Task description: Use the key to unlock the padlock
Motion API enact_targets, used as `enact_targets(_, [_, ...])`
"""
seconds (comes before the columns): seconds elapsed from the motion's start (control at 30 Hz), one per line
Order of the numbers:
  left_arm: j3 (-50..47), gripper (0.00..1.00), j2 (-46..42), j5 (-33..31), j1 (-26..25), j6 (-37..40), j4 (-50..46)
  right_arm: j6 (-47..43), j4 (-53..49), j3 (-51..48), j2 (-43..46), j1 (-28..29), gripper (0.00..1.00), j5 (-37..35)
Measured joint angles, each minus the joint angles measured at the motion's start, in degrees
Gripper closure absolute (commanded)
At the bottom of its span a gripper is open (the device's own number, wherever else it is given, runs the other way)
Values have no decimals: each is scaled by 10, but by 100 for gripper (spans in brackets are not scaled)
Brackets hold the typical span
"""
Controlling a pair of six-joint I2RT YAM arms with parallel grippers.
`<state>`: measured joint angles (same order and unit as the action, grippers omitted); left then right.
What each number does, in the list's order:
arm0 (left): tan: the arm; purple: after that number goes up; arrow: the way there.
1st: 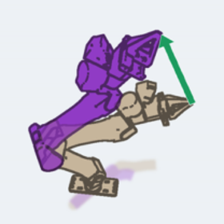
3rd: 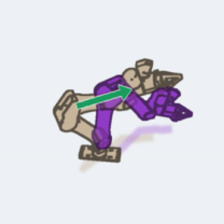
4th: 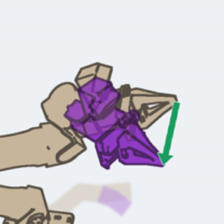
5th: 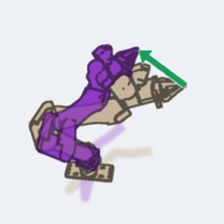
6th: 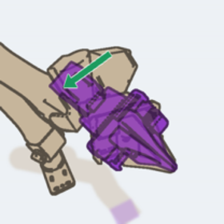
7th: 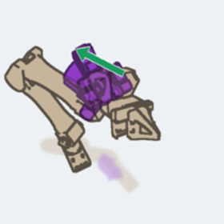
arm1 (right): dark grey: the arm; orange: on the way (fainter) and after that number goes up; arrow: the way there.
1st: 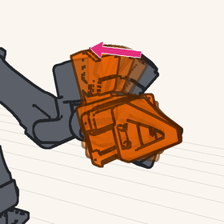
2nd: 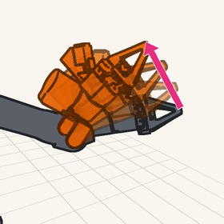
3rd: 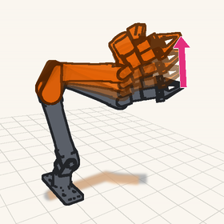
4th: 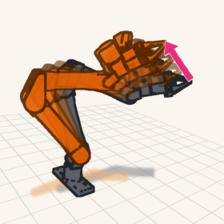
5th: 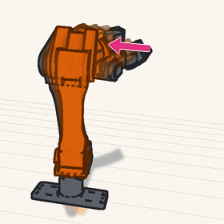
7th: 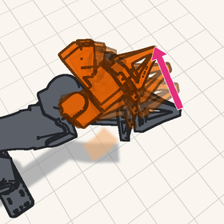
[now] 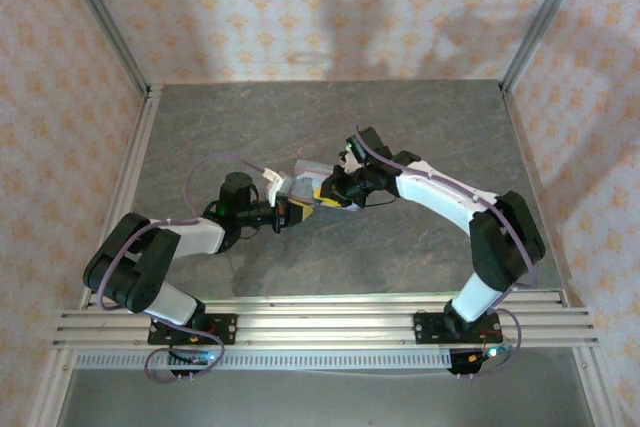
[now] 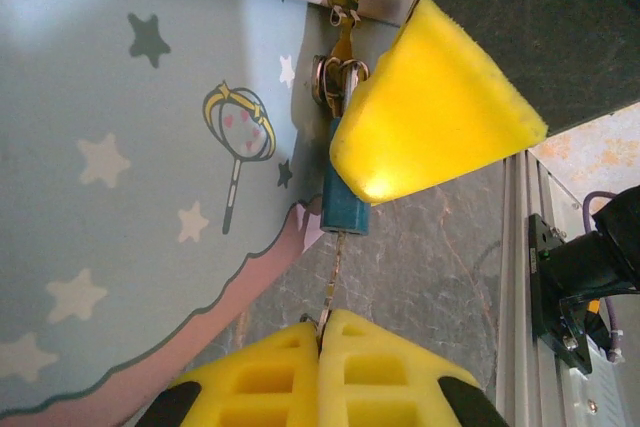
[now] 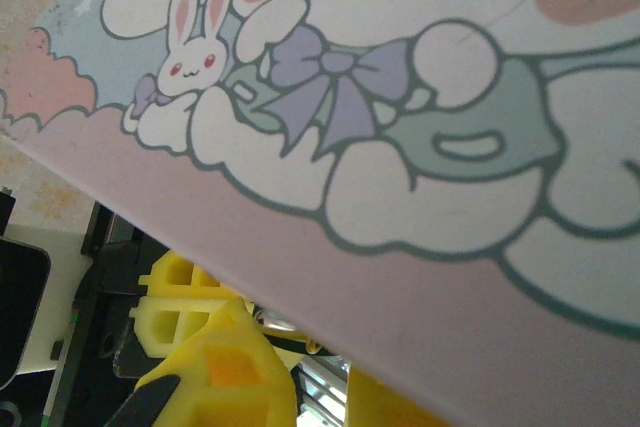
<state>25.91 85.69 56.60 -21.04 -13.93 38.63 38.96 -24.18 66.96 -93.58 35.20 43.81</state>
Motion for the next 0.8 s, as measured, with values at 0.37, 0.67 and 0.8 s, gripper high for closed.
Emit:
enact_targets(0.37, [4,100,21,5,0,-47,24,-1,7,-4,1,-2,100,-10])
enact_targets(0.67, [8,100,21,5,-2,-77,26,-13,10,-9,7,-2,100,-20])
enact_targets(0.8, [14,100,21,4,-2,-85,20,-17,10,-9,7,-2,100,-23])
